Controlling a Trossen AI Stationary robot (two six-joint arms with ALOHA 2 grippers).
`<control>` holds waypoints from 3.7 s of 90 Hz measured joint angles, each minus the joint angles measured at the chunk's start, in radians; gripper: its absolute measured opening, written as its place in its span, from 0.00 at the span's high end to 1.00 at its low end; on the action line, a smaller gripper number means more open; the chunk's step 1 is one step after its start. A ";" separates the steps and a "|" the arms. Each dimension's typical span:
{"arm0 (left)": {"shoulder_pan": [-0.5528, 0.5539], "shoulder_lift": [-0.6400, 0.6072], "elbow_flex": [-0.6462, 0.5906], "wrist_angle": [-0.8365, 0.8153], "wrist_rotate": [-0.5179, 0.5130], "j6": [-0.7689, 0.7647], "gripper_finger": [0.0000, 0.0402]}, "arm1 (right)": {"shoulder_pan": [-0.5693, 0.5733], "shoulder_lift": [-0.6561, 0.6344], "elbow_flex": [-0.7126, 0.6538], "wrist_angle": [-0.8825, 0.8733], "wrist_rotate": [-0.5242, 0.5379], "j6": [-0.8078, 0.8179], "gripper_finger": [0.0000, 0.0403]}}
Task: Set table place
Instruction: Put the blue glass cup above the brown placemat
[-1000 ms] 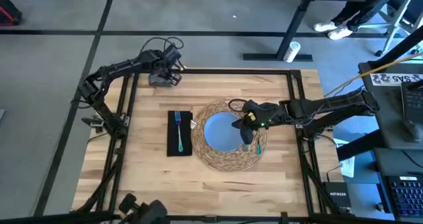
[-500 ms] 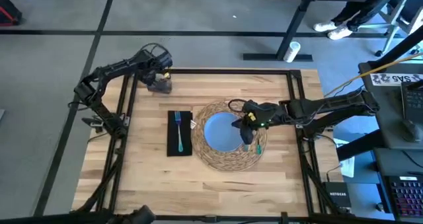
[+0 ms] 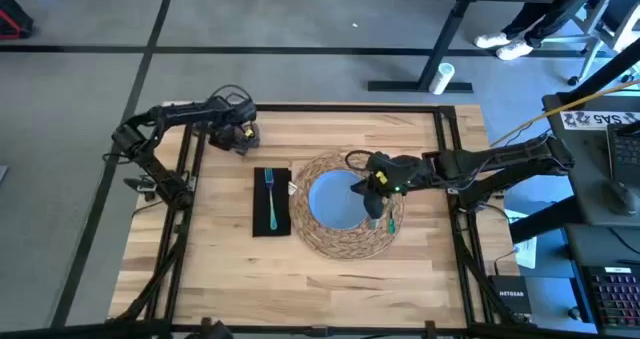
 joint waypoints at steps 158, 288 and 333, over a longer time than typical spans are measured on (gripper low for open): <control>-0.203 -0.497 -0.175 -0.090 -0.069 -0.329 1.00 | -0.409 0.850 0.461 0.670 -0.483 -0.182 0.82; -0.042 -0.373 -0.334 0.564 0.089 -0.083 1.00 | -0.507 1.002 0.491 0.754 -0.393 -0.107 0.82; -0.098 -0.393 -0.332 0.533 0.190 -0.080 1.00 | -0.524 1.002 0.492 0.746 -0.451 0.036 0.67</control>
